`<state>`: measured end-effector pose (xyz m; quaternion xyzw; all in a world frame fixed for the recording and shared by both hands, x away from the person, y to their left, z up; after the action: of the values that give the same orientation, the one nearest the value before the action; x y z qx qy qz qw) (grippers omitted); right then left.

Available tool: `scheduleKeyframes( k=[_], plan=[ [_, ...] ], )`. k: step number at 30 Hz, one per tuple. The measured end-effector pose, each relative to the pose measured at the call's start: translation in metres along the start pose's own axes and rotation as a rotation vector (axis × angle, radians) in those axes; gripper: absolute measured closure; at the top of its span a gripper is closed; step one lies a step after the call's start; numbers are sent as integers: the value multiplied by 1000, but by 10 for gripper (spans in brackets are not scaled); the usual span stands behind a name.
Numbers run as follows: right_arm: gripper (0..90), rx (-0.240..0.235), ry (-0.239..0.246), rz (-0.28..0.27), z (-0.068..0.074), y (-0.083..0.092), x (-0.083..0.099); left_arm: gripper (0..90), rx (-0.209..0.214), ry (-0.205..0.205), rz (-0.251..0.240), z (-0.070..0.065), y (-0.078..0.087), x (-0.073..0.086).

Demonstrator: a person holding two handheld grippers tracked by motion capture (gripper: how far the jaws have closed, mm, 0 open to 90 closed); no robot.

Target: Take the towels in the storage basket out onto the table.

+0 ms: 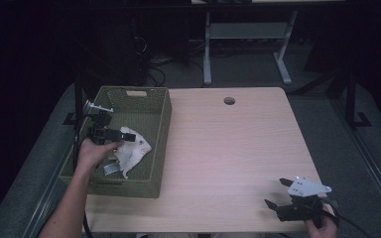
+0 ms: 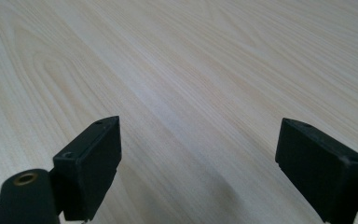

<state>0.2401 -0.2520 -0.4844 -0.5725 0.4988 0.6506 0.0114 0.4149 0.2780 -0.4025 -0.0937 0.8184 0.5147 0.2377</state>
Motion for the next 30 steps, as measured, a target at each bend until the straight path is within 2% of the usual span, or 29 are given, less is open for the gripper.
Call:
scheduleKeyframes(
  k=[2, 4, 5, 6, 7, 8, 9, 10, 14, 18, 24, 27, 30],
  plan=[
    [140, -1, 1, 2, 0, 0, 0, 299, -38, -7, 40, 3, -5, 2],
    [140, -1, 2, -1, 0, 0, 0, 342, -73, -5, 79, 4, -11, 4],
    [140, -1, 2, -1, 0, 0, 0, 361, -73, -5, 79, 4, -11, 4],
    [140, -2, 4, -4, 0, 0, 0, 376, -70, 20, 115, 4, -17, 7],
    [140, -2, 4, -4, 0, 0, 0, 381, -70, 20, 115, 4, -17, 7],
    [140, -1, 5, -4, 0, 0, 0, 379, -131, 2, 145, 4, -23, 9],
    [140, -1, 5, -4, 0, 0, 0, 375, -131, 2, 145, 4, -23, 9],
    [140, -1, 2, -4, 0, 0, 0, 378, -176, -7, 169, 5, -27, 10],
    [140, -4, 2, 1, 0, 0, 0, 387, -225, -35, 210, 6, -36, 13],
    [140, -2, 10, -5, -1, 1, 0, 422, -230, -41, 242, 6, -43, 15],
    [140, -3, 9, -4, -1, 1, 1, 489, -248, -46, 257, 9, -45, 14],
    [140, -7, 11, -7, 0, 1, 0, 466, -251, -42, 261, 9, -48, 17],
    [140, -13, 8, -1, 1, 0, 0, 518, -261, -54, 270, 8, -49, 17]
  ],
)
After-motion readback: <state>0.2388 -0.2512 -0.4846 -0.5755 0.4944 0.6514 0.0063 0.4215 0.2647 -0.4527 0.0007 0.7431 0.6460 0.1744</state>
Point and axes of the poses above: each handheld gripper's, and its own axes: y roughly backward along the jaws, x roughly out of its underside, z roughly to its left, the point moved 4 cm from there along -y, roughly forward along the jaws, and after that the axes turned 5 degrees about y, right-handed, at the moved point
